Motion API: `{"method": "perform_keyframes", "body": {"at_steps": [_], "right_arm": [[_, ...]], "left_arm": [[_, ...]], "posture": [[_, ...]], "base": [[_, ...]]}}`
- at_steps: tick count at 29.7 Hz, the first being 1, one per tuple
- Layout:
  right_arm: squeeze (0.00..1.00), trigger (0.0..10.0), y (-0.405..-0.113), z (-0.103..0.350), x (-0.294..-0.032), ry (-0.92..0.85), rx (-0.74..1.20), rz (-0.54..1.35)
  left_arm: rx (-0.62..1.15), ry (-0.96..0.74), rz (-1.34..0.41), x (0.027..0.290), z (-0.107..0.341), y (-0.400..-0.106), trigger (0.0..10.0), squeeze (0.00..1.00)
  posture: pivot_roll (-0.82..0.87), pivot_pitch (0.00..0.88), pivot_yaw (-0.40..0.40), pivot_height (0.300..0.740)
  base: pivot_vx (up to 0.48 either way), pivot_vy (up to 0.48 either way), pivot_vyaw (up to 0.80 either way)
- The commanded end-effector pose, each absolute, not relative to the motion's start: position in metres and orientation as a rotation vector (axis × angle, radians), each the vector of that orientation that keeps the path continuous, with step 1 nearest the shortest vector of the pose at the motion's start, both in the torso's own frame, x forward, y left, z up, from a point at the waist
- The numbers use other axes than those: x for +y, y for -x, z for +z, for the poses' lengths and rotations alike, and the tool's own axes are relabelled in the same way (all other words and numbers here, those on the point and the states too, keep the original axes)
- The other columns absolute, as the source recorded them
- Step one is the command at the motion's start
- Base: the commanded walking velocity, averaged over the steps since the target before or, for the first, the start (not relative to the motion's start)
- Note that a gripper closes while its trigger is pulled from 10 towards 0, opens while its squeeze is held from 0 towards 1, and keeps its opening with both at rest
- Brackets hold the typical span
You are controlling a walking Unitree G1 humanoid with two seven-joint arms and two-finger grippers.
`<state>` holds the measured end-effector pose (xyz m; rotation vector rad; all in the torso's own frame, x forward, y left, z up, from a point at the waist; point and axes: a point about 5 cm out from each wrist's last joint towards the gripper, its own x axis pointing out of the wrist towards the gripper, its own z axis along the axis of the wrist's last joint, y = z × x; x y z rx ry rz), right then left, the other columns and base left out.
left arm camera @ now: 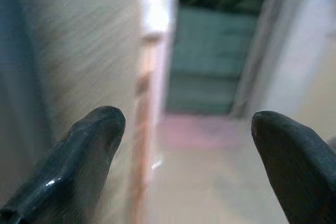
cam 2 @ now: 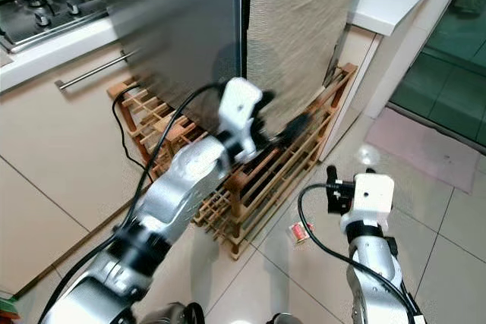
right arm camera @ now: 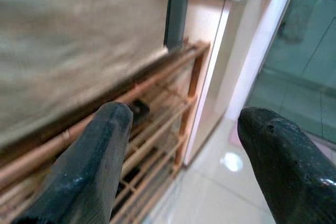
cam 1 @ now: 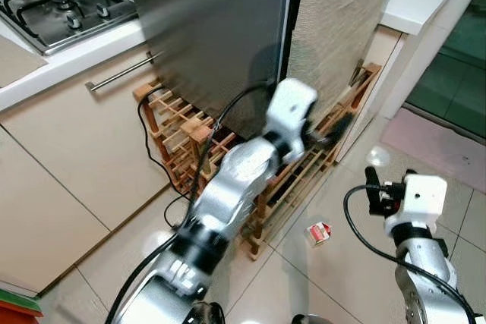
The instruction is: Restocking fridge
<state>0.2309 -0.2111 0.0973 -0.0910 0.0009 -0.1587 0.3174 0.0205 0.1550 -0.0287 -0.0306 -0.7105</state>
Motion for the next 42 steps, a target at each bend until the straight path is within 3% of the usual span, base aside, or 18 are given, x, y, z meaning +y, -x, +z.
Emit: {"method": "perform_keyframes", "body": {"at_steps": [1,2,5,6,9,12,19,36,42], "right_arm": [[0.00,10.0,-0.231,0.101,-0.209,0.078,-0.012,-0.163],[0.00,10.0,-0.231,0.101,-0.209,0.078,-0.012,-0.163],[0.00,10.0,-0.227,0.107,-0.207,0.076,-0.043,-0.174],[0.00,10.0,-0.227,0.107,-0.207,0.076,-0.043,-0.174],[0.00,10.0,-0.218,0.107,-0.209,0.066,-0.055,-0.204],[0.00,10.0,-0.211,0.107,-0.210,0.051,-0.065,-0.228],[0.00,10.0,-0.214,0.108,-0.208,0.053,-0.065,-0.232],[0.00,10.0,-0.222,0.103,-0.212,0.081,-0.050,-0.231],[0.00,10.0,-0.223,0.101,-0.212,0.088,-0.044,-0.220]], "left_arm": [[-0.068,0.012,-0.672,0.028,0.162,-0.318,10.0,0.00],[-0.068,0.012,-0.672,0.028,0.162,-0.318,10.0,0.00],[-0.044,-0.014,-0.533,0.067,0.146,-0.314,10.0,0.00],[-0.044,-0.014,-0.533,0.067,0.146,-0.314,10.0,0.00],[-0.062,-0.064,-0.404,0.103,0.134,-0.302,10.0,0.00],[-0.063,-0.035,-0.322,0.123,0.133,-0.289,10.0,0.00],[-0.105,0.002,-0.340,0.123,0.148,-0.282,10.0,0.00],[-0.174,-0.007,-0.408,0.110,0.160,-0.276,10.0,0.00],[-0.167,0.007,-0.387,0.111,0.163,-0.280,10.0,0.00]], "posture": [[0.01,0.055,0.035,0.740],[0.01,0.055,0.035,0.740],[0.02,0.045,0.047,0.740],[0.02,0.045,0.047,0.740],[0.02,0.036,0.057,0.740],[0.02,0.034,0.059,0.740],[0.02,0.019,0.050,0.740],[0.02,0.008,0.046,0.740],[0.03,0.014,0.037,0.740]], "base": [[0.000,0.000,0.00],[0.000,0.000,0.00],[0.000,0.000,0.00],[0.000,0.000,0.00],[0.000,0.000,0.00],[0.000,0.000,0.00],[0.038,0.000,0.00],[0.479,0.000,0.00],[0.060,0.000,0.00]]}}
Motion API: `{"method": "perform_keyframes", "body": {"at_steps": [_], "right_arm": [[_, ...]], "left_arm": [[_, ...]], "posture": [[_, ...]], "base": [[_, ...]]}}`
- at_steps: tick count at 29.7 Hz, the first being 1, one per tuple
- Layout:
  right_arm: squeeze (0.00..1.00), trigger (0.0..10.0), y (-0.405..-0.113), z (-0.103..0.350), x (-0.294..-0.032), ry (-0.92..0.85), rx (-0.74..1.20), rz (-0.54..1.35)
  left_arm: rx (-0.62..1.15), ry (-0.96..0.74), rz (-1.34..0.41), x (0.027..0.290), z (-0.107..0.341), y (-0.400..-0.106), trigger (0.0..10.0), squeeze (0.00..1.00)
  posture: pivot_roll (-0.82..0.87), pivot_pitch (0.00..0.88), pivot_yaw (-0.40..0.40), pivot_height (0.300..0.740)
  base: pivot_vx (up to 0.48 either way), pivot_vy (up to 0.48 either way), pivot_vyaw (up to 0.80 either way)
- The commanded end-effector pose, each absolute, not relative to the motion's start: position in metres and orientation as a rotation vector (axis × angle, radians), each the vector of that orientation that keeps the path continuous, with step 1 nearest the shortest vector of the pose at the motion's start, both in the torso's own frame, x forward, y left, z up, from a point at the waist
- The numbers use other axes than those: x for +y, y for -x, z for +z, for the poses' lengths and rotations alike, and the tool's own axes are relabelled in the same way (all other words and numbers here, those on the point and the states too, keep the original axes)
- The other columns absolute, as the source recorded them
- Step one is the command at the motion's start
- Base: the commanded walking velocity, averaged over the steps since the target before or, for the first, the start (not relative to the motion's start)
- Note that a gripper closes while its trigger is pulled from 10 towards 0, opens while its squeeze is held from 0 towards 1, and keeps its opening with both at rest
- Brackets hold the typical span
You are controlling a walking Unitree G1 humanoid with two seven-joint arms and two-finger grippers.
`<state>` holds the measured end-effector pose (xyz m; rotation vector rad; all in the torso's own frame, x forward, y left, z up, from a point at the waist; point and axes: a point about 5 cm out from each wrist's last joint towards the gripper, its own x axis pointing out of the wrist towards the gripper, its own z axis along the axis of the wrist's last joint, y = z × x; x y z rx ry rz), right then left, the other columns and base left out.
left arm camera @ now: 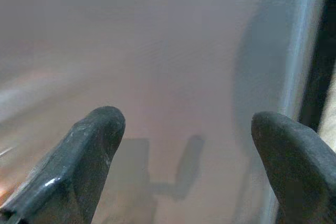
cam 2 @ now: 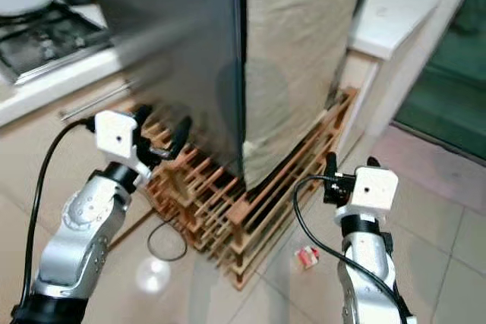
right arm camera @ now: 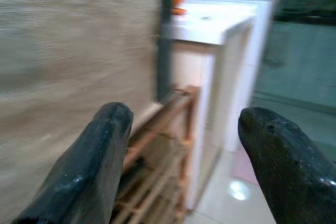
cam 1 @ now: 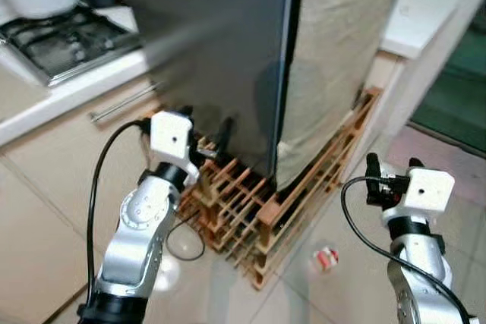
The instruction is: Restocking fridge
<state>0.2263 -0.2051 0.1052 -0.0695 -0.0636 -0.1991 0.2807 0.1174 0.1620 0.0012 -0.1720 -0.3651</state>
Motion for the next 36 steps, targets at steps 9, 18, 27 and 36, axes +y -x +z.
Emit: {"method": "perform_keyframes", "body": {"at_steps": [9,18,27,36], "right_arm": [[0.00,10.0,-0.228,0.099,-0.211,0.094,-0.038,-0.200],[0.00,10.0,-0.231,0.097,-0.212,0.095,-0.028,-0.191],[0.00,10.0,-0.235,0.098,-0.214,0.097,-0.035,-0.196],[0.00,10.0,-0.229,0.095,-0.218,0.105,-0.022,-0.208]], "left_arm": [[-0.166,0.035,-0.604,0.087,0.186,-0.290,10.0,0.00],[-0.146,0.013,-0.847,0.046,0.201,-0.296,10.0,0.00],[-0.106,-0.014,-0.857,0.021,0.190,-0.305,10.0,0.00],[-0.118,-0.005,-0.789,0.022,0.193,-0.314,10.0,0.00]], "posture": [[0.03,0.030,0.039,0.740],[0.03,0.039,0.025,0.740],[0.01,0.046,0.037,0.740],[0.00,0.052,0.038,0.740]], "base": [[0.000,0.000,0.00],[0.000,0.000,0.00],[0.000,0.000,0.00],[0.000,0.000,0.00]]}}
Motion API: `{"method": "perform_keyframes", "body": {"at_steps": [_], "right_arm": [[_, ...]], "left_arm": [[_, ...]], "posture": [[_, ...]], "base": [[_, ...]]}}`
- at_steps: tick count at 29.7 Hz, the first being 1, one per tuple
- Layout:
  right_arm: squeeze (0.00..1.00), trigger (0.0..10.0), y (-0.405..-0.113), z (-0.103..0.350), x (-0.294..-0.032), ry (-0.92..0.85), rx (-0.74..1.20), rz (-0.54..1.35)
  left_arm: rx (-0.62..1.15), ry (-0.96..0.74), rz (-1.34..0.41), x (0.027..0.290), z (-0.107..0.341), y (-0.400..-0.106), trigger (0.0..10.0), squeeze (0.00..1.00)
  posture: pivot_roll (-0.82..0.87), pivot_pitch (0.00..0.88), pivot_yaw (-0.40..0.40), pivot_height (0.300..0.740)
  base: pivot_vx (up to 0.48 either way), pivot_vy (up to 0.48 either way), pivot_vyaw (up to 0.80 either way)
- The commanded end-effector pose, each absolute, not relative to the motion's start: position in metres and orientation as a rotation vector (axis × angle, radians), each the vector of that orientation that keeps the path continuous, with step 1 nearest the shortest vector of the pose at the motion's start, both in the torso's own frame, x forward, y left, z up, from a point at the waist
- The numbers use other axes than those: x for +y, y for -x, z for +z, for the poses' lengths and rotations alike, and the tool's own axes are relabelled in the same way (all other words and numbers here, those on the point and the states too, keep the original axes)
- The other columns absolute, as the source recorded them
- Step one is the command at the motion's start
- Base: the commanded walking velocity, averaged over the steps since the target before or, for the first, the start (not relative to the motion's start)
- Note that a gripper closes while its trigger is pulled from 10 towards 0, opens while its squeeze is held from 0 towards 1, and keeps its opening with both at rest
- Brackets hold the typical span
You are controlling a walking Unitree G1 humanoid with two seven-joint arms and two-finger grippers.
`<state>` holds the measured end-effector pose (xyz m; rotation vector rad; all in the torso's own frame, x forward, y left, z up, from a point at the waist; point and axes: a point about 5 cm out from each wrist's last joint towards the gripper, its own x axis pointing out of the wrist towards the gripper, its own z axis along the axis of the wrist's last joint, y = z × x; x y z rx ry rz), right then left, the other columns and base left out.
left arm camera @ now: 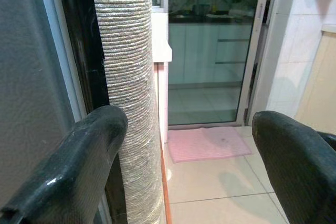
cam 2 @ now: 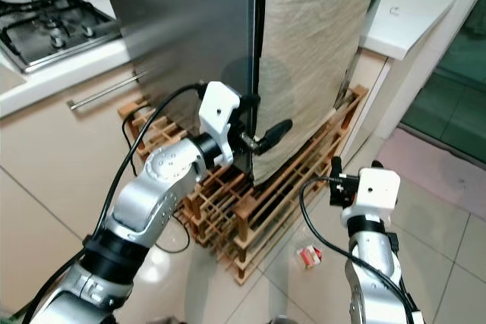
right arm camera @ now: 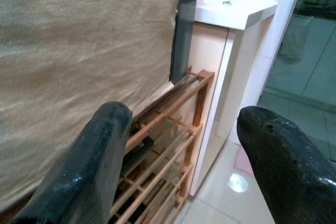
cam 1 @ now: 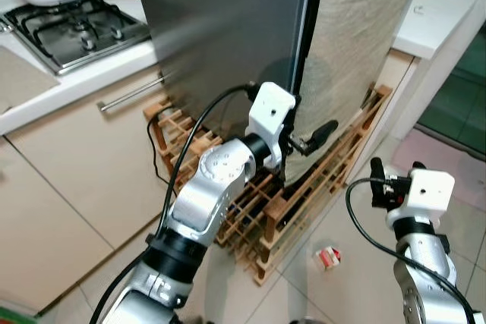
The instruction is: Restocking fridge
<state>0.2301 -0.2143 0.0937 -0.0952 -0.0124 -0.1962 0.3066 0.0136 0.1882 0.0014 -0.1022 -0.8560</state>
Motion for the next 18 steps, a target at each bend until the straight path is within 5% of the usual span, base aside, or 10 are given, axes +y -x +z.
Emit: {"method": "perform_keyframes", "body": {"at_steps": [1,18], "right_arm": [[0.00,10.0,-0.229,0.095,-0.218,0.106,-0.021,-0.208],[0.03,10.0,-0.218,0.094,-0.203,0.080,-0.014,-0.084]], "left_arm": [[-0.117,-0.004,-0.784,0.023,0.193,-0.314,10.0,0.00],[-0.094,0.021,-0.758,0.029,0.187,-0.311,10.0,0.00]], "posture": [[0.00,0.052,0.037,0.740],[0.01,0.049,0.024,0.740]], "base": [[0.000,0.000,0.00],[0.000,0.000,0.00]]}}
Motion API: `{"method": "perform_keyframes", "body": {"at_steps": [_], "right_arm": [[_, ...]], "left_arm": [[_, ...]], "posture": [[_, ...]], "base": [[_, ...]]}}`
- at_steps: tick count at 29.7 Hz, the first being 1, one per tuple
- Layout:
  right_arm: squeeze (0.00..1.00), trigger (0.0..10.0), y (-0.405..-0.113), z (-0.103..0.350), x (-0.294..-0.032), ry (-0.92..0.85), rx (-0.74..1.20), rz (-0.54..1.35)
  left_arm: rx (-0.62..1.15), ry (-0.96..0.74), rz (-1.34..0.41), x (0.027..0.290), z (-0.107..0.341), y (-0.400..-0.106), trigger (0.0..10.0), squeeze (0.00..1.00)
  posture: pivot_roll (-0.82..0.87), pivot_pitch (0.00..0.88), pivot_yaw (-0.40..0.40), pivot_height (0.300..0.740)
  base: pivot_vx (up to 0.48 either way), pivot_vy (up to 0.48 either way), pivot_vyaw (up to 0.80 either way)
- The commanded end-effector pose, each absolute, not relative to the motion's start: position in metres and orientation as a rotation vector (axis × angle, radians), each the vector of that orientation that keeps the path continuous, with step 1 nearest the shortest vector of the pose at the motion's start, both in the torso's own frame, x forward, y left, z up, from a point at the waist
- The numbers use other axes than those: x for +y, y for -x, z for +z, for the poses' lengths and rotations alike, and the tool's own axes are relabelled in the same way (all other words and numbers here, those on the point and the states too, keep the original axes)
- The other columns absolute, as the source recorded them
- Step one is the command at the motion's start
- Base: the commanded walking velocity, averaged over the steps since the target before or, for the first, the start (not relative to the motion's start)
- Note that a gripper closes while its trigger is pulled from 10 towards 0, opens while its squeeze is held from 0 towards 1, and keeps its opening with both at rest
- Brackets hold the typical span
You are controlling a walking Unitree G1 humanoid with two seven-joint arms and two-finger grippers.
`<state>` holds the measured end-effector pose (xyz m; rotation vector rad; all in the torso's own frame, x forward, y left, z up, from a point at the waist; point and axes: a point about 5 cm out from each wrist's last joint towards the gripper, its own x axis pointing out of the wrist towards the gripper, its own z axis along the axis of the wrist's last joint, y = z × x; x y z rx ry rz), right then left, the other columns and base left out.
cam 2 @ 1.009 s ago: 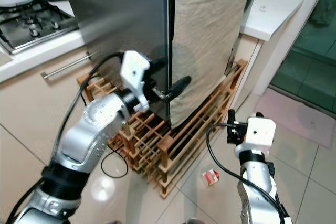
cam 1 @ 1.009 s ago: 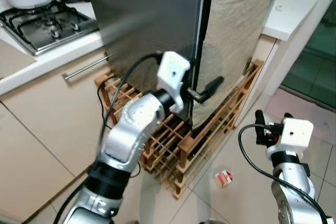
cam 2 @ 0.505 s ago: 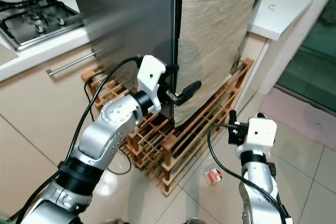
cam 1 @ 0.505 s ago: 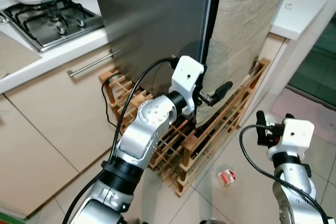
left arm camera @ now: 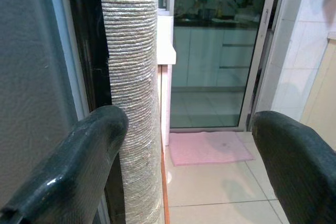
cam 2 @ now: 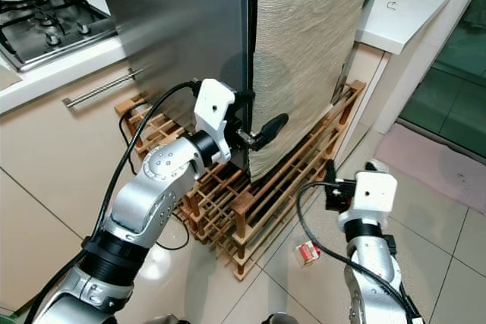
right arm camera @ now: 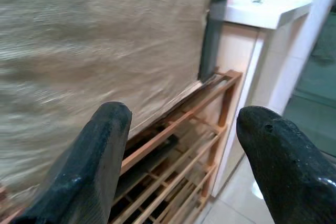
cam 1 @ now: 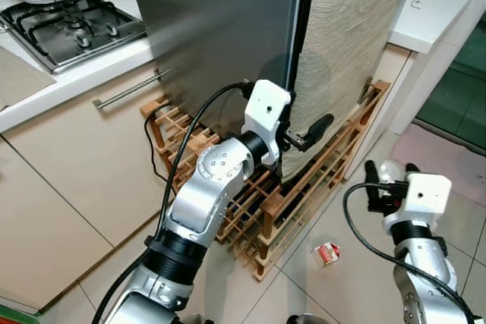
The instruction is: Restocking fridge
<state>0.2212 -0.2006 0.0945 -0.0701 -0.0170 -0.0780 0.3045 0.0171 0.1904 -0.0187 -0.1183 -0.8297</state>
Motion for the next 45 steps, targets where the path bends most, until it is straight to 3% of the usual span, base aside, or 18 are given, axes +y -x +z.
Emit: {"method": "perform_keyframes", "body": {"at_steps": [1,11,12,13,14,15,17,18,45], "right_arm": [[0.03,10.0,-0.217,0.092,-0.204,0.081,-0.006,-0.090],[0.02,10.0,-0.218,0.093,-0.205,0.078,-0.007,-0.096],[0.02,10.0,-0.217,0.092,-0.205,0.078,-0.007,-0.095],[0.02,10.0,-0.217,0.092,-0.205,0.078,-0.006,-0.093],[0.03,10.0,-0.217,0.092,-0.206,0.078,-0.005,-0.092],[0.03,10.0,-0.216,0.091,-0.206,0.079,-0.004,-0.091],[0.03,10.0,-0.216,0.091,-0.206,0.079,-0.002,-0.090],[0.03,10.0,-0.216,0.090,-0.206,0.081,-0.001,-0.090],[0.03,10.0,-0.225,0.086,-0.209,0.102,0.010,-0.069]], "left_arm": [[-0.094,0.023,-0.758,0.028,0.187,-0.311,10.0,0.00],[-0.106,0.065,-0.751,0.031,0.192,-0.310,10.0,0.00],[-0.106,0.068,-0.748,0.033,0.192,-0.310,10.0,0.27],[-0.104,0.071,-0.741,0.035,0.191,-0.310,10.0,0.38],[-0.101,0.075,-0.735,0.037,0.191,-0.309,10.0,0.37],[-0.094,0.078,-0.729,0.040,0.189,-0.308,10.0,0.25],[-0.089,0.079,-0.726,0.041,0.187,-0.307,10.0,0.25],[-0.084,0.082,-0.721,0.043,0.186,-0.307,10.0,0.00],[-0.109,0.023,-0.833,0.040,0.191,-0.295,10.0,0.00]], "posture": [[0.01,0.049,0.024,0.740],[0.01,0.049,0.022,0.740],[0.01,0.049,0.021,0.740],[0.01,0.045,0.019,0.740],[0.01,0.044,0.018,0.740],[0.01,0.043,0.017,0.740],[0.01,0.041,0.015,0.740],[0.01,0.039,0.014,0.740],[0.02,0.043,0.005,0.740]], "base": [[0.000,0.000,0.00],[0.000,0.000,0.00],[0.000,0.000,0.00],[0.000,0.000,0.00],[0.000,0.000,0.00],[0.000,0.000,0.00],[0.000,0.000,0.00],[0.000,0.000,0.00],[0.000,0.000,0.00]]}}
